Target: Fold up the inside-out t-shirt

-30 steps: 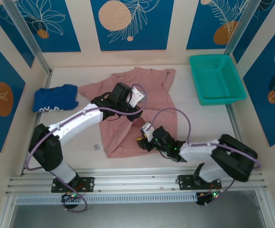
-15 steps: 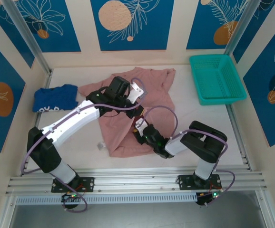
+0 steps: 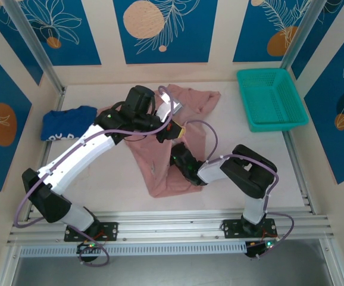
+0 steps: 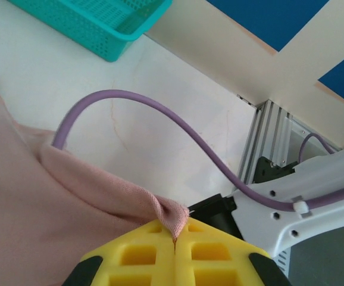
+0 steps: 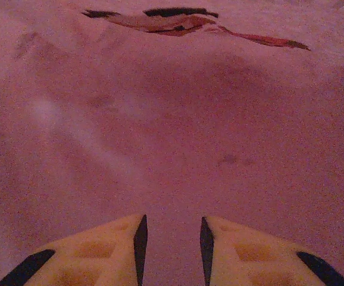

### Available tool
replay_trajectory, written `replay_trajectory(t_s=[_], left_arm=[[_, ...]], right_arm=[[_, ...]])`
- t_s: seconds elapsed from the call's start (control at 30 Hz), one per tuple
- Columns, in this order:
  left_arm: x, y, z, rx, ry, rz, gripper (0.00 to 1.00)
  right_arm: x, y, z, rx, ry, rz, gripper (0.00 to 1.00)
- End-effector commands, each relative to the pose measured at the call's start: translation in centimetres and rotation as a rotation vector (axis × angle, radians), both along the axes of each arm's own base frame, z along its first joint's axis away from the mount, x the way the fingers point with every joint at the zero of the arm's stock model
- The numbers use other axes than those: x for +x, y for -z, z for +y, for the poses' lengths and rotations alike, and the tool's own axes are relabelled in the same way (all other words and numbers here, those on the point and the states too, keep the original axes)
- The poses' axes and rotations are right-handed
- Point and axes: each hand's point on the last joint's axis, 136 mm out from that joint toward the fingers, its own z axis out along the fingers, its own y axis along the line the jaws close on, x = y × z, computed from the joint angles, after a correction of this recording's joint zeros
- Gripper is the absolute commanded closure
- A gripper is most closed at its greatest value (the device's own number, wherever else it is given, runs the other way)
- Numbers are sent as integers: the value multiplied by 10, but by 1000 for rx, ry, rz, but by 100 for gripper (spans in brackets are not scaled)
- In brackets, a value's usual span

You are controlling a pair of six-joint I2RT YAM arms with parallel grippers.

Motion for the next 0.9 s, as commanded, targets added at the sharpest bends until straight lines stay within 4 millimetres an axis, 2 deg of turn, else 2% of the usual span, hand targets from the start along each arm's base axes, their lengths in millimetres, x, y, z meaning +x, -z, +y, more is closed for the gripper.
replay_trajectory(t_s=[0.0, 0.13, 0.27, 0.43, 0.67, 0.87], left_arm=[[-24, -28, -8, -56, 78, -10, 100], [-37, -43, -21, -84, 121, -27, 100], [-57, -66, -29, -130, 183, -48, 100], [-75, -82, -36, -168, 236, -65, 100], [-94, -109, -42, -241, 320, -76, 100], [-107, -134, -37, -285, 367, -108, 100]], right_arm=[[14, -2, -1, -11, 52, 4, 67], [28, 3, -4, -26, 99, 54, 65], [40, 7, -12, -27, 151, 111, 59], [56, 11, -21, -38, 202, 172, 51], [71, 23, -28, -52, 268, 263, 40], [84, 31, -30, -83, 313, 335, 32]])
